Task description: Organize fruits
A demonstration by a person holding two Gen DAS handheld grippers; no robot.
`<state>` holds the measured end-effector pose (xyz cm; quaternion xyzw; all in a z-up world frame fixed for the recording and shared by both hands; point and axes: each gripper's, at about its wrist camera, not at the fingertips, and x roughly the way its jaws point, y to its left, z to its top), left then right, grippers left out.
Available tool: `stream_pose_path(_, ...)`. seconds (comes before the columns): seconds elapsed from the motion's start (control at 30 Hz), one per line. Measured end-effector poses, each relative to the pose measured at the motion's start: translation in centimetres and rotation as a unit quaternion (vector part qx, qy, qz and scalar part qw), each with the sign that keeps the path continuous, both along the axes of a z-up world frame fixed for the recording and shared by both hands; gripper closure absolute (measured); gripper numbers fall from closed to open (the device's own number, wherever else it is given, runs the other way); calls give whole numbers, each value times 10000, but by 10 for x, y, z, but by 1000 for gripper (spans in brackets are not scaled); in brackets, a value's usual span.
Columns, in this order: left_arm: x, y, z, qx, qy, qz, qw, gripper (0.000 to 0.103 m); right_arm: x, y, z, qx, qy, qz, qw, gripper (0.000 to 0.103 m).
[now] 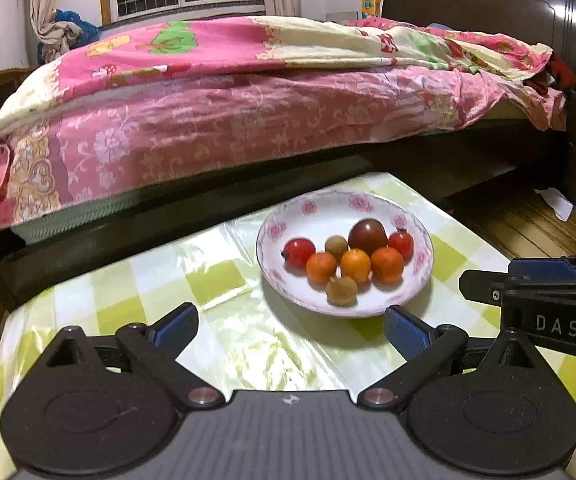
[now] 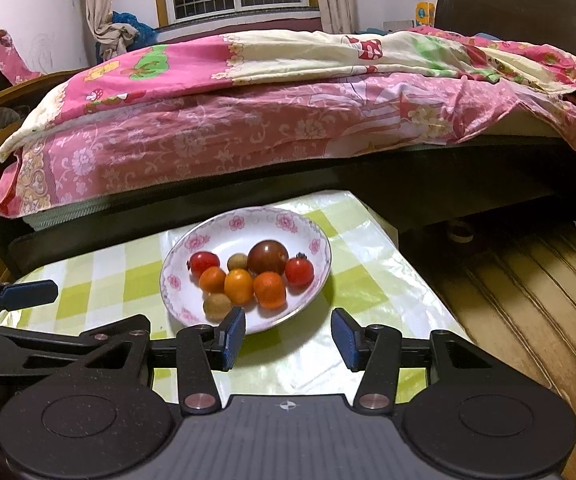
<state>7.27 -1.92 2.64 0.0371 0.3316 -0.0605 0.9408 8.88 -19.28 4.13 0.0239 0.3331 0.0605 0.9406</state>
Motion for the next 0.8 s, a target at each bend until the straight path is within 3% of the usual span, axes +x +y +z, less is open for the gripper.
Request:
stream_pose_path(0.53, -49, 3, -8, -53, 298, -33, 9995, 0, -46, 4, -8, -29, 363, -23, 9993, 58)
stream_pose_path(0.8, -70, 4, -15, 103, 438, -7, 9990, 0, -66, 8, -14, -96, 529, -16, 9986, 58)
